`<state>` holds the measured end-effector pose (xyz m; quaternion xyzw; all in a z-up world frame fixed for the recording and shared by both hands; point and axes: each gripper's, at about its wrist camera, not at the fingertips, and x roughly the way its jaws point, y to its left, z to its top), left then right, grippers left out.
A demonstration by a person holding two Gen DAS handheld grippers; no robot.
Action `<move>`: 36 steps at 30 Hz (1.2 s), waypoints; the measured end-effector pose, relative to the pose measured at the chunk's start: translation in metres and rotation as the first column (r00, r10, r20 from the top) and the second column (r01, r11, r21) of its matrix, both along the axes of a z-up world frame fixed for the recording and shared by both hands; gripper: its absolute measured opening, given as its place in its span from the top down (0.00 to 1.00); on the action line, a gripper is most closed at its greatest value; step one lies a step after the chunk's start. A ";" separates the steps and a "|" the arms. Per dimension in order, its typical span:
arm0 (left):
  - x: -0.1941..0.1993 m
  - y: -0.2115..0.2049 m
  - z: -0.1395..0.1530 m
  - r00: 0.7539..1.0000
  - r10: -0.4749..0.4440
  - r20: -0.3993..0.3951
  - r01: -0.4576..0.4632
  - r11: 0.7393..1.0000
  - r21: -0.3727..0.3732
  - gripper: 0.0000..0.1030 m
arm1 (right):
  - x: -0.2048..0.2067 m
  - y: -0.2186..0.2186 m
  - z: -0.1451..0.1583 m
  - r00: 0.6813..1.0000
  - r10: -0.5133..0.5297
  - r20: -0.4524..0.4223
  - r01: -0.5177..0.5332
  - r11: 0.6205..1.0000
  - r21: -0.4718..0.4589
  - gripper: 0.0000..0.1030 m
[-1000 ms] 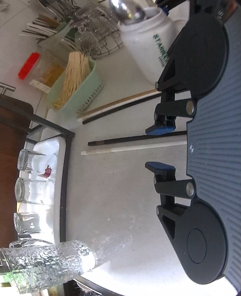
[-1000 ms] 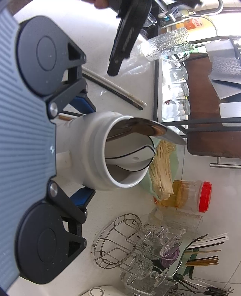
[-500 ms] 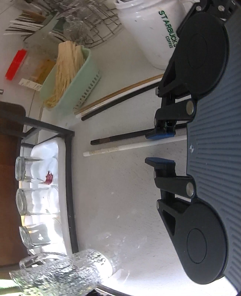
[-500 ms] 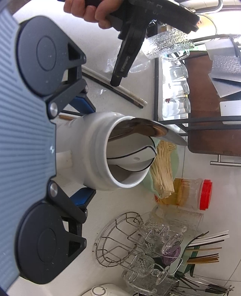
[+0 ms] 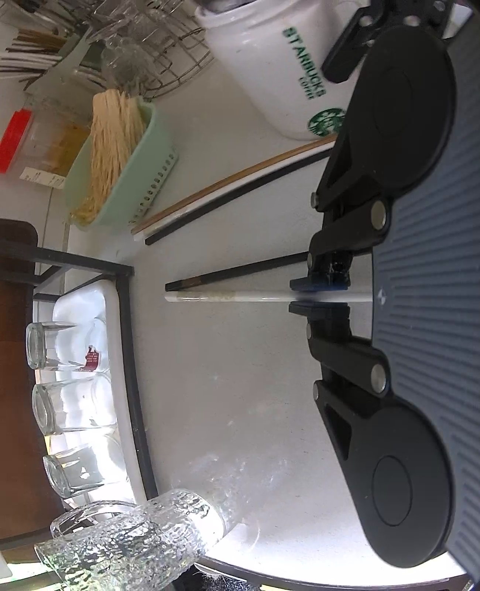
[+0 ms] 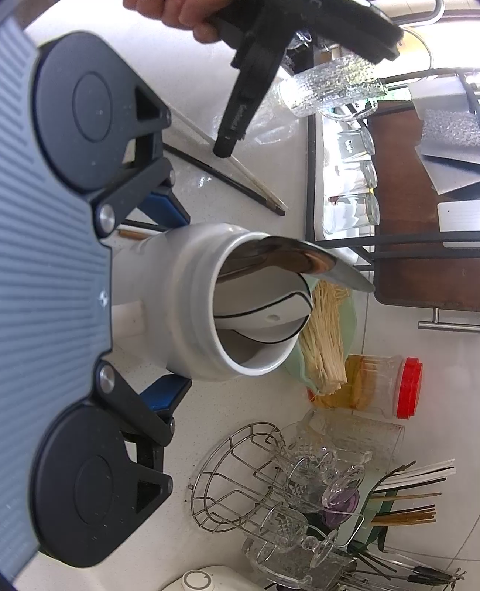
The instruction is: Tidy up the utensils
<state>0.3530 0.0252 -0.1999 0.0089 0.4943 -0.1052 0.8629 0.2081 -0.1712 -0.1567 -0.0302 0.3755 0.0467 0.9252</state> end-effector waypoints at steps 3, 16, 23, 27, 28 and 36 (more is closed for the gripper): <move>-0.006 0.009 0.001 1.000 -0.003 -0.003 0.003 1.000 -0.011 0.94 | 0.001 0.000 0.000 1.000 -0.002 -0.004 0.002 1.000 -0.002 0.14; -0.047 0.023 0.000 0.997 -0.055 -0.058 0.054 0.998 -0.019 0.94 | -0.005 0.002 0.003 1.000 0.017 -0.026 -0.017 1.000 0.009 0.15; -0.054 0.034 -0.004 0.996 -0.047 -0.076 0.046 0.999 -0.021 0.94 | -0.017 0.007 0.006 0.998 0.038 -0.040 -0.038 0.999 0.013 0.16; -0.051 0.035 -0.004 0.996 -0.043 -0.081 0.042 0.999 -0.024 0.93 | -0.020 0.008 0.007 0.997 0.048 -0.053 -0.047 0.999 0.011 0.16; -0.050 0.035 -0.004 0.996 -0.042 -0.079 0.040 0.999 -0.021 0.93 | -0.021 0.008 0.007 0.997 0.049 -0.055 -0.049 0.999 0.011 0.16; -0.023 0.026 -0.006 0.997 -0.055 -0.058 0.054 0.998 -0.027 0.92 | -0.020 0.009 0.008 0.995 0.067 -0.068 -0.068 0.998 -0.005 0.17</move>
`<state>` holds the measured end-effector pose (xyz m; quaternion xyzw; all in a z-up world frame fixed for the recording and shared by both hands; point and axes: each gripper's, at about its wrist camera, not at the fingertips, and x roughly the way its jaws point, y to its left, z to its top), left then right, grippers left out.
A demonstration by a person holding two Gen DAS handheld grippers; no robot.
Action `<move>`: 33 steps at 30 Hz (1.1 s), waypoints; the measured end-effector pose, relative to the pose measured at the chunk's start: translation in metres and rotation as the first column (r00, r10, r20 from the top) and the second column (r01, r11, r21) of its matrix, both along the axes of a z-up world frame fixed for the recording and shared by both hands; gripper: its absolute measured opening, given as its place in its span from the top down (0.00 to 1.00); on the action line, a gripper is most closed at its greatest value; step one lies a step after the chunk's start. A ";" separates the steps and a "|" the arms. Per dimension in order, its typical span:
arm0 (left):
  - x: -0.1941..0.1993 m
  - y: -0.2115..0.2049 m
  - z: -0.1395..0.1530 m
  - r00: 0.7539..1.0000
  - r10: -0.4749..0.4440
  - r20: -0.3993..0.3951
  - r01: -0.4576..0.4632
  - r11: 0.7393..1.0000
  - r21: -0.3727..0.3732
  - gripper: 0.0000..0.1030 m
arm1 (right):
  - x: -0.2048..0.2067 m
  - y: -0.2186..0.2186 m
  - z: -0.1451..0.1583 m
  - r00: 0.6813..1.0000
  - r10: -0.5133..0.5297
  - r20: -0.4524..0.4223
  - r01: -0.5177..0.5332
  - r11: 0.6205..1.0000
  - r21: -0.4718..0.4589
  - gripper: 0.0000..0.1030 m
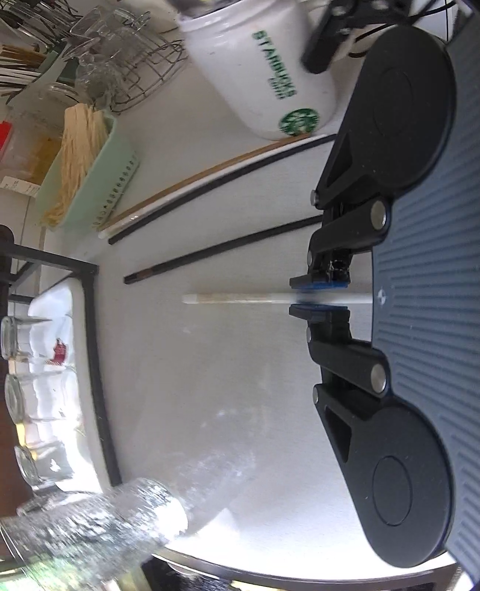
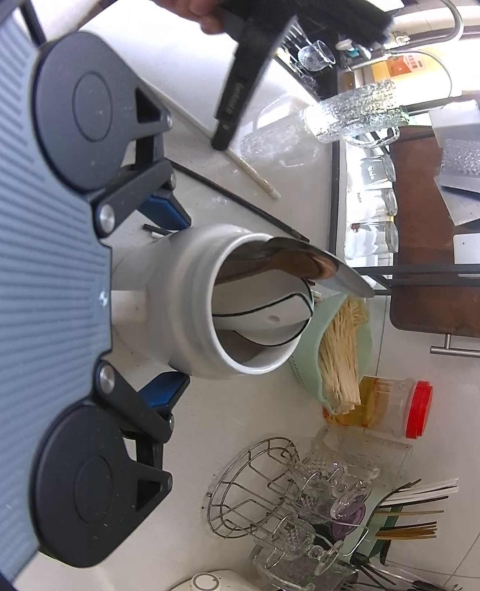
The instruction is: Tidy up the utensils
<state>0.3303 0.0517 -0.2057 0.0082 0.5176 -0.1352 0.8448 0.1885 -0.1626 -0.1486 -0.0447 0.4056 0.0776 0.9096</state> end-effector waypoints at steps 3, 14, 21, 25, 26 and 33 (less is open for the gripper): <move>0.012 -0.006 0.000 1.000 -0.008 0.013 0.008 1.000 0.009 0.91 | 0.000 0.001 0.000 1.000 0.003 0.000 -0.003 1.000 -0.008 0.17; 0.045 -0.022 -0.001 0.998 -0.036 0.053 0.033 0.998 0.057 0.80 | -0.007 0.005 -0.002 1.000 0.000 -0.001 0.000 0.999 -0.035 0.18; 0.057 -0.038 0.001 0.997 -0.069 0.043 0.063 0.989 0.135 0.80 | -0.006 0.007 -0.001 1.000 -0.006 -0.005 0.005 0.999 -0.041 0.17; 0.062 -0.046 0.002 0.997 -0.076 0.018 0.072 0.987 0.146 0.84 | -0.006 0.007 -0.001 1.000 -0.003 0.002 0.003 0.999 -0.042 0.17; 0.064 -0.048 0.002 0.997 -0.079 0.009 0.077 0.988 0.134 0.88 | -0.006 0.006 -0.002 1.000 -0.001 0.004 0.002 0.999 -0.040 0.17; 0.057 -0.050 0.001 0.997 -0.073 0.005 0.072 0.993 0.097 0.93 | -0.005 0.004 0.000 1.000 0.020 0.004 -0.020 0.999 -0.032 0.17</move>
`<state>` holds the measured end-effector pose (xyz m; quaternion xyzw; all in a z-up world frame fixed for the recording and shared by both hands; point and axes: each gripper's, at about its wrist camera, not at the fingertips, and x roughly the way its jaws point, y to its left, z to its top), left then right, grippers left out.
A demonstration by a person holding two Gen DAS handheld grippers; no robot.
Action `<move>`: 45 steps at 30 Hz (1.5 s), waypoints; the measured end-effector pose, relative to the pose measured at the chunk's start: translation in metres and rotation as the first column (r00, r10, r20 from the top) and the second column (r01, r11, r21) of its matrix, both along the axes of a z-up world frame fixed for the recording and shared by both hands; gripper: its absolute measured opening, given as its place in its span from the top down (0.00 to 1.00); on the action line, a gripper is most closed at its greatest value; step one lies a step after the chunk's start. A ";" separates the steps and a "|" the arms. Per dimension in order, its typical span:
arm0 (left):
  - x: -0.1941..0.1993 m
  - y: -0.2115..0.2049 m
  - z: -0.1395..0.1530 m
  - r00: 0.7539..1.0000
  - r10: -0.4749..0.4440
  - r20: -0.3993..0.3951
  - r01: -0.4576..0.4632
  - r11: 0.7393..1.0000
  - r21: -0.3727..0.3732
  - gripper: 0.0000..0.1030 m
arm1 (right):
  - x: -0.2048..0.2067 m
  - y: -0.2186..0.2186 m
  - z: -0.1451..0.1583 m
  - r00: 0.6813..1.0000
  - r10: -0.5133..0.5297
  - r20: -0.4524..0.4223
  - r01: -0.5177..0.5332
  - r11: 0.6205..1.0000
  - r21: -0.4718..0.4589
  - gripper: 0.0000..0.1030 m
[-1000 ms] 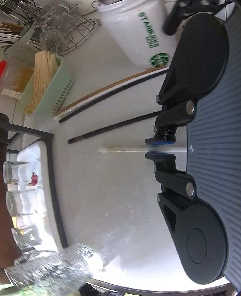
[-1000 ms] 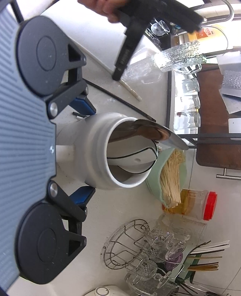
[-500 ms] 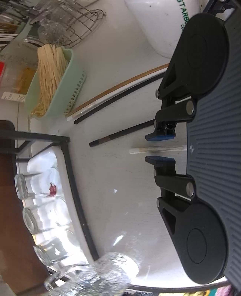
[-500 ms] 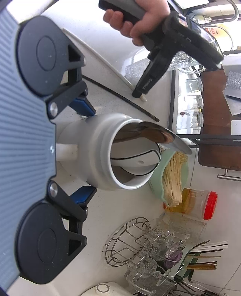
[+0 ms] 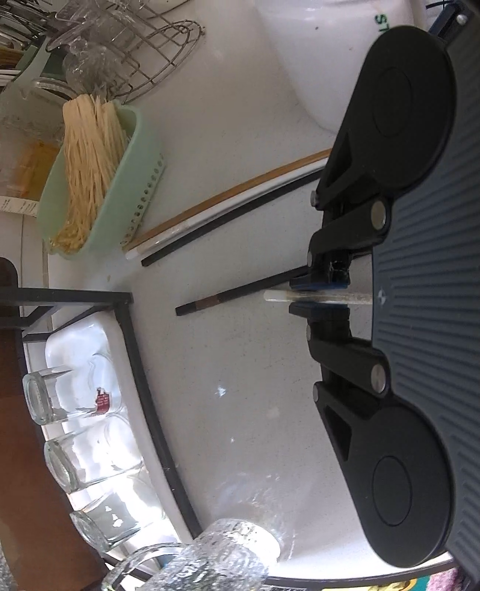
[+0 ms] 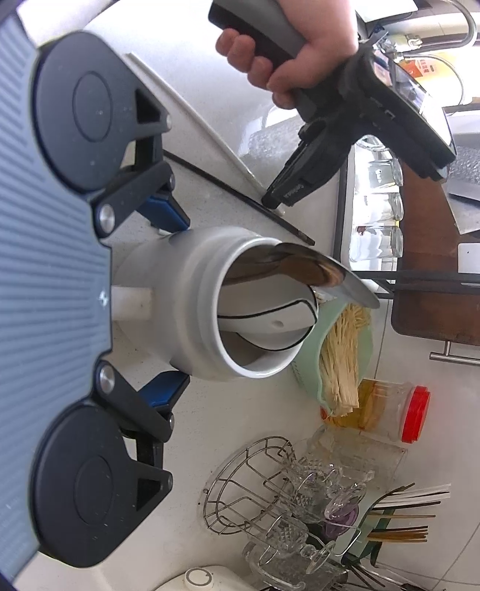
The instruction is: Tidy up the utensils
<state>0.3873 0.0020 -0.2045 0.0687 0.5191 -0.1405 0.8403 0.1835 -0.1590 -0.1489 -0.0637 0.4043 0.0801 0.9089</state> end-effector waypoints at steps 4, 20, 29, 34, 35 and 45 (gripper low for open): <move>-0.011 -0.001 0.011 1.000 0.004 0.027 -0.003 1.000 -0.012 0.93 | 0.001 0.000 0.000 1.000 0.008 0.003 -0.008 1.000 0.007 0.16; -0.065 0.009 0.101 0.985 0.041 0.168 -0.016 0.988 -0.151 0.93 | 0.014 0.000 -0.006 0.999 0.019 0.026 -0.020 1.000 0.022 0.13; -0.087 0.009 0.139 0.976 0.041 0.212 0.009 0.974 -0.228 0.93 | 0.018 0.001 -0.007 0.998 0.043 0.036 -0.044 0.999 0.019 0.12; -0.095 0.008 0.147 0.975 0.033 0.221 0.020 0.973 -0.232 0.93 | 0.017 0.000 -0.007 0.998 0.046 0.037 -0.047 0.999 0.020 0.12; -0.096 0.008 0.149 0.974 0.029 0.224 0.025 0.972 -0.235 0.93 | 0.017 0.000 -0.008 0.998 0.045 0.038 -0.046 0.999 0.021 0.12; -0.100 0.008 0.177 0.961 0.023 0.277 0.053 0.963 -0.263 0.93 | 0.018 0.000 -0.008 0.998 0.053 0.035 -0.054 0.998 0.023 0.12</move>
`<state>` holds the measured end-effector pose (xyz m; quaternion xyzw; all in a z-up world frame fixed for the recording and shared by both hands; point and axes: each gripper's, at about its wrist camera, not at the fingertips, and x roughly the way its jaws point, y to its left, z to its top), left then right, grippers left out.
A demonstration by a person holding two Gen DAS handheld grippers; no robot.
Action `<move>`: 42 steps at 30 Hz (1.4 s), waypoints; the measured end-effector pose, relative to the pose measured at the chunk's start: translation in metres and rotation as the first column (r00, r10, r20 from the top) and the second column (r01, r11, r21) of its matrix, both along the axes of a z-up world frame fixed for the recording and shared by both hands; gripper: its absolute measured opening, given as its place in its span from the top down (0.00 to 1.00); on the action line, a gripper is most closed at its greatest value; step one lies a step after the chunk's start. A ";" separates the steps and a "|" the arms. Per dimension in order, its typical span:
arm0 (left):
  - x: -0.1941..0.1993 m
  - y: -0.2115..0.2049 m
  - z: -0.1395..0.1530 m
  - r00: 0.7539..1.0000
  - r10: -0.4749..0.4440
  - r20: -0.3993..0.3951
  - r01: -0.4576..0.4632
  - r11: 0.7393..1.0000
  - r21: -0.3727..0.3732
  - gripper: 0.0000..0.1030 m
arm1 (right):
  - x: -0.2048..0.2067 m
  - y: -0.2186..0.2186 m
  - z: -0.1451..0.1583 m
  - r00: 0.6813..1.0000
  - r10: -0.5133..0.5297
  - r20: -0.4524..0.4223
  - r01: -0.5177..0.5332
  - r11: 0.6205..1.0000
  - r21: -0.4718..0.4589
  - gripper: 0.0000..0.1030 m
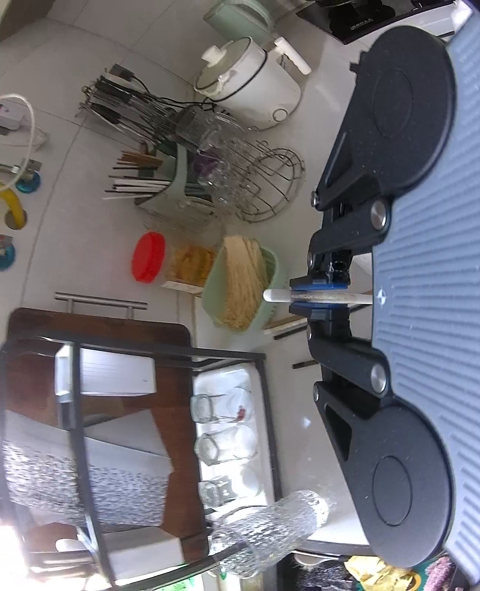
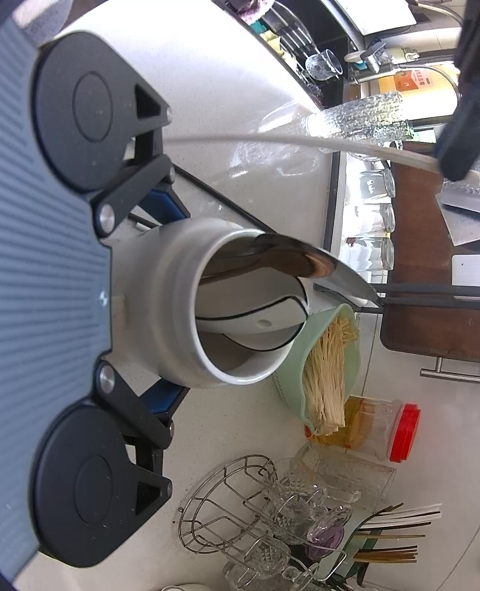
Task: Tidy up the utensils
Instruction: 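Lift the white chopstick with the left gripper toward the mug, then carry the white chopstick over the mug and lower it in with the left gripper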
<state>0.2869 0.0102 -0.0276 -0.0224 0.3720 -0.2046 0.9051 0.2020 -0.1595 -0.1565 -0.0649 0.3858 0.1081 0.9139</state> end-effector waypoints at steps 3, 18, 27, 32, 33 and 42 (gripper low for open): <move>-0.001 -0.002 0.009 1.000 -0.008 0.021 0.008 1.000 0.001 0.93 | 0.001 0.000 0.000 1.000 0.003 0.002 -0.003 1.000 0.001 0.12; 0.000 -0.015 0.062 0.990 -0.072 0.118 0.069 0.997 0.032 0.93 | 0.004 0.002 -0.002 1.000 0.006 0.009 -0.006 1.000 0.003 0.12; -0.005 -0.022 0.110 0.980 -0.099 0.175 0.094 0.995 0.032 0.93 | 0.004 0.001 -0.001 1.000 0.009 0.011 -0.009 1.000 0.003 0.12; -0.010 -0.027 0.135 0.967 -0.117 0.228 0.110 0.993 0.046 0.93 | 0.004 0.001 -0.001 1.000 0.010 0.012 -0.011 1.000 0.004 0.12; -0.011 -0.029 0.141 0.963 -0.120 0.240 0.111 0.993 0.049 0.93 | 0.004 0.001 -0.001 1.000 0.011 0.013 -0.011 1.000 0.004 0.12; -0.019 -0.046 0.170 0.942 -0.170 0.288 0.169 0.985 0.030 0.93 | 0.004 0.002 -0.001 1.000 0.018 0.018 -0.018 1.000 0.004 0.12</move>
